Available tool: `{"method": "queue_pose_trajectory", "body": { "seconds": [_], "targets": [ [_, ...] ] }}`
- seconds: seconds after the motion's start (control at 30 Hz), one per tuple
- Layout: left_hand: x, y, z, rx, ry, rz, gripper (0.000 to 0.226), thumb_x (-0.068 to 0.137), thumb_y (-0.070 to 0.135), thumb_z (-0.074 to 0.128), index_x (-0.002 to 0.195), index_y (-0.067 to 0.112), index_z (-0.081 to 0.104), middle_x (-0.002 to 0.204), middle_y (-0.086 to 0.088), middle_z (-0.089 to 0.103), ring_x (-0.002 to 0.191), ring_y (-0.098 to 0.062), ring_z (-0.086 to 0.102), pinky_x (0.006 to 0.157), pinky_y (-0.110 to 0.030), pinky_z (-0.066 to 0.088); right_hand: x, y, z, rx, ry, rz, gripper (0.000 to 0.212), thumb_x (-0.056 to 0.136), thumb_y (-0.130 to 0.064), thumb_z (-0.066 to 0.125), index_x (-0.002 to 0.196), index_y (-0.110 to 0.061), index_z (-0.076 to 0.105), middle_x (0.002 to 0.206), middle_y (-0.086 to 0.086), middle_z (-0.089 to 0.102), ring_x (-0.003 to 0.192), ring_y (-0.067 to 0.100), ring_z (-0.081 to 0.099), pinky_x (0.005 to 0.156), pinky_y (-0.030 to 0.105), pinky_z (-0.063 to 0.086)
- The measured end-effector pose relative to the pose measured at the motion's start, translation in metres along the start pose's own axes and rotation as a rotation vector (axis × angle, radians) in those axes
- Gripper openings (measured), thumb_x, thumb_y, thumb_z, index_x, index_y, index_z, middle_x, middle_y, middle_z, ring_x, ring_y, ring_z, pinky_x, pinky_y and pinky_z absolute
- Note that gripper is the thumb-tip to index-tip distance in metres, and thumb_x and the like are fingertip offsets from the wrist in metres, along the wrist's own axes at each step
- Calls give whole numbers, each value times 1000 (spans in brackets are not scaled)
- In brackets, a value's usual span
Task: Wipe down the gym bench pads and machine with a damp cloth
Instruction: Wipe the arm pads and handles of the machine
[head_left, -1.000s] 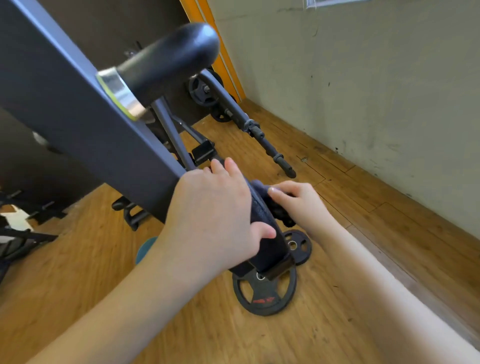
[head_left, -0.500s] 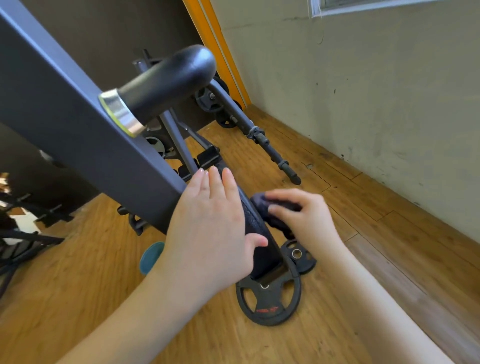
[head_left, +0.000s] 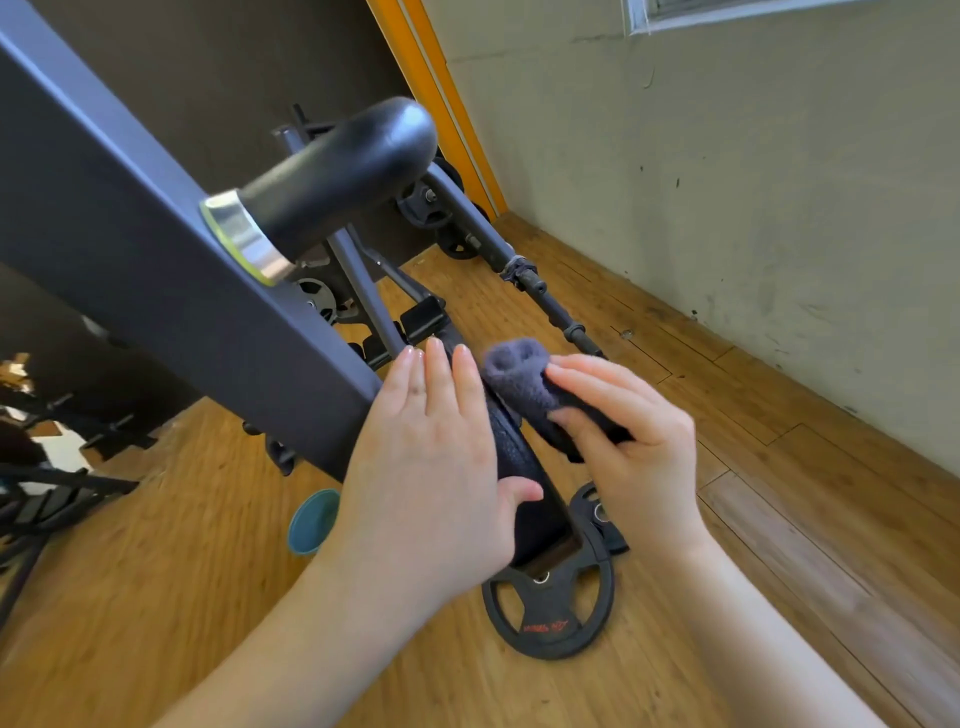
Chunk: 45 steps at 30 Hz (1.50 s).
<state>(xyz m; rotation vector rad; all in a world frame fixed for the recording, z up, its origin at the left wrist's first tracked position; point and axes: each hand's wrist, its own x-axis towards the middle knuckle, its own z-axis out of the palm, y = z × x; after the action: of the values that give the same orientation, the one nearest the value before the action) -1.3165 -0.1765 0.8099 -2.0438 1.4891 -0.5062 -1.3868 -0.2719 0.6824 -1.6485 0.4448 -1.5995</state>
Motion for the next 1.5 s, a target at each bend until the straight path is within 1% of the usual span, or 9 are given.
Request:
{"method": "queue_pose_trajectory", "body": {
  "seconds": [0.3, 0.5, 0.77, 0.87, 1.0, 1.1, 1.2, 1.37, 1.5],
  "targets": [
    [-2, -2, 4, -34, 29, 8, 103, 88, 70, 23, 143, -5, -19, 156, -24, -10, 146, -33, -7, 119, -42, -5, -34, 37, 3, -63, -128, 131, 27, 78, -3, 61, 97, -18, 72, 103, -6, 68, 99, 10, 64, 82, 34, 54],
    [-2, 1, -1, -99, 88, 2, 98, 87, 66, 31, 145, -11, 11, 150, -31, 22, 142, -39, 21, 118, -46, 11, 16, -7, 8, 130, -20, 93, 26, 83, -9, 56, 108, -16, 64, 108, -11, 63, 108, 0, 59, 93, 13, 43],
    [-7, 3, 0, -42, 94, 19, 101, 88, 70, 22, 145, -4, -16, 157, -22, -6, 146, -30, -5, 116, -43, -14, -1, 50, 24, -129, -294, 753, 20, 89, -7, 59, 95, -21, 71, 97, -7, 67, 94, 12, 63, 73, 19, 49],
    [-6, 5, -1, -57, 104, 5, 101, 87, 71, 23, 146, -3, -13, 157, -21, -2, 147, -30, -2, 117, -42, -11, 23, 41, 17, 41, -246, 575, 23, 90, -9, 58, 99, -29, 66, 99, -10, 67, 95, 5, 62, 86, 28, 53],
    [-7, 8, -3, -138, 98, 22, 98, 75, 64, 45, 133, -15, 41, 133, -31, 49, 125, -41, 48, 111, -51, 25, 43, 3, 25, 187, -309, 280, 28, 89, -3, 56, 109, -19, 66, 111, -9, 62, 106, 1, 57, 95, 17, 44],
    [-9, 10, 6, -132, 120, 23, 97, 67, 63, 49, 125, -15, 50, 123, -31, 57, 116, -41, 56, 107, -52, 29, 28, 28, 28, 99, -314, 300, 24, 84, 3, 59, 99, -12, 71, 106, -2, 66, 103, 8, 60, 94, 21, 46],
    [-10, 11, 7, -123, 98, 10, 97, 67, 62, 50, 126, -16, 49, 125, -31, 56, 118, -41, 55, 108, -51, 28, -12, 66, 23, 16, -350, 497, 18, 79, 8, 56, 84, -1, 70, 91, 14, 69, 92, 27, 63, 85, 39, 49],
    [-9, 11, 10, -124, 132, 15, 96, 70, 62, 48, 127, -15, 48, 126, -31, 55, 120, -41, 54, 110, -50, 28, -69, 95, 0, -221, -511, 959, 23, 83, 4, 51, 80, -7, 72, 87, 14, 70, 87, 31, 64, 69, 34, 50],
    [-8, 10, 11, -134, 161, 18, 97, 70, 62, 49, 127, -16, 47, 126, -31, 55, 119, -41, 54, 110, -50, 30, -33, 40, -9, 22, -38, 751, 26, 87, -4, 59, 88, -28, 69, 91, -14, 68, 89, -5, 62, 81, 23, 51]
  ]
}}
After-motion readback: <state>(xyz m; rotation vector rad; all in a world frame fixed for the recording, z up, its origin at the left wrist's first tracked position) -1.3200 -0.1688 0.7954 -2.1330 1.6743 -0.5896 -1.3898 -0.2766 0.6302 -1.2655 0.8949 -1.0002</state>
